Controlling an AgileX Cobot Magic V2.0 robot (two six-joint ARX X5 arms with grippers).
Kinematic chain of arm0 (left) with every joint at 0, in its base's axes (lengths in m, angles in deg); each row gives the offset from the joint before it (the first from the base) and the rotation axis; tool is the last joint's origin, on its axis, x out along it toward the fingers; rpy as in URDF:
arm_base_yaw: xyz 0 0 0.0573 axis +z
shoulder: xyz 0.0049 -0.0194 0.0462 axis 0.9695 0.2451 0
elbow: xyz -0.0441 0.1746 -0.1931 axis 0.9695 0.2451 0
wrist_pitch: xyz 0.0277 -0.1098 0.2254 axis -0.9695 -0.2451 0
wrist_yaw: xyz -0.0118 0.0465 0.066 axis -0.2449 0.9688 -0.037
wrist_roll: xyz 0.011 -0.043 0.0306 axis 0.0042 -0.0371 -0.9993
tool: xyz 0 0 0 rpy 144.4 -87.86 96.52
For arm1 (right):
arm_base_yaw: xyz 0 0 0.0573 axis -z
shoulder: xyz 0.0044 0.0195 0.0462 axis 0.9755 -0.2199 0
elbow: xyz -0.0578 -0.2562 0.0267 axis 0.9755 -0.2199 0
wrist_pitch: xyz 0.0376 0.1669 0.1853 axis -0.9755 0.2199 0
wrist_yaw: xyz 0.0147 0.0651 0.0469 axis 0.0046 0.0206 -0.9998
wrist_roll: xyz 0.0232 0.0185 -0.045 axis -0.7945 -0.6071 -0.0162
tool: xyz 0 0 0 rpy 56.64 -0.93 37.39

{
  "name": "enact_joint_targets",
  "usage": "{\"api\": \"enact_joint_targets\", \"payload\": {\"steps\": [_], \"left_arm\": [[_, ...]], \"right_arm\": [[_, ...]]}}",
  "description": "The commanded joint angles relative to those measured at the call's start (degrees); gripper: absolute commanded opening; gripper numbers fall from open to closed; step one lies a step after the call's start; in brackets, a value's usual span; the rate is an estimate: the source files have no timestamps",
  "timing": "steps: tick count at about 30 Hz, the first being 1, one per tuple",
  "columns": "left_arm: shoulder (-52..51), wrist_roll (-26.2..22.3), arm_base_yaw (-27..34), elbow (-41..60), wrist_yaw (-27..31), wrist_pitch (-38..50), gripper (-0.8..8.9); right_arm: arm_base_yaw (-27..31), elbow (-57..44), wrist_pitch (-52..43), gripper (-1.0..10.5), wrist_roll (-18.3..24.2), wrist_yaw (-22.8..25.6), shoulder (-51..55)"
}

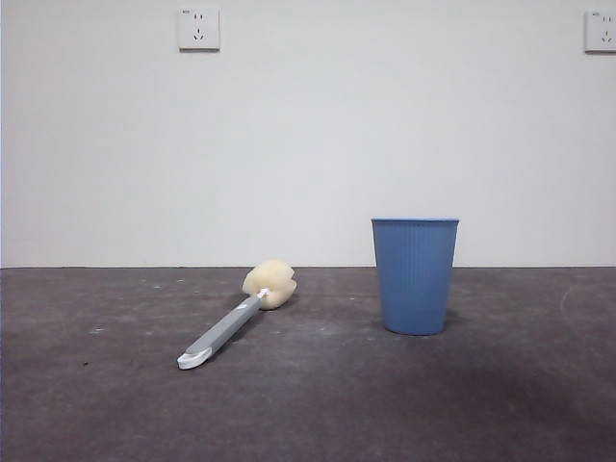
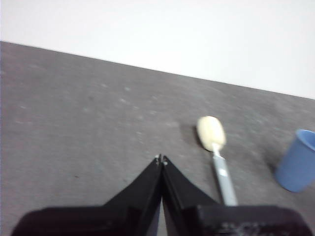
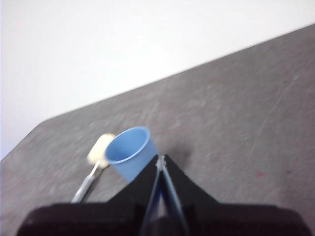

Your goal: Pick up the cup brush,pick up the cup,insert the brush into the cup,clean the cup,put the cup brush back,put the cup back to the fixed position on the table

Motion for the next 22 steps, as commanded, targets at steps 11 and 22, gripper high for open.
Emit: {"api": "enact_joint_targets", "payload": {"steps": [11, 22], "left_arm": [[18.1, -11.2, 0.0, -20.2, -20.0, -20.3, -0.06], [27.6, -23.5, -0.3, -28.9, -26.9, -39.5, -0.07]], "right_arm": [[-1.2, 23.4, 28.9, -0.1, 17.6, -16.4, -22.0], [-4.9, 32.9, 48.3, -0.1, 28.2, -17.5, -31.3]]}}
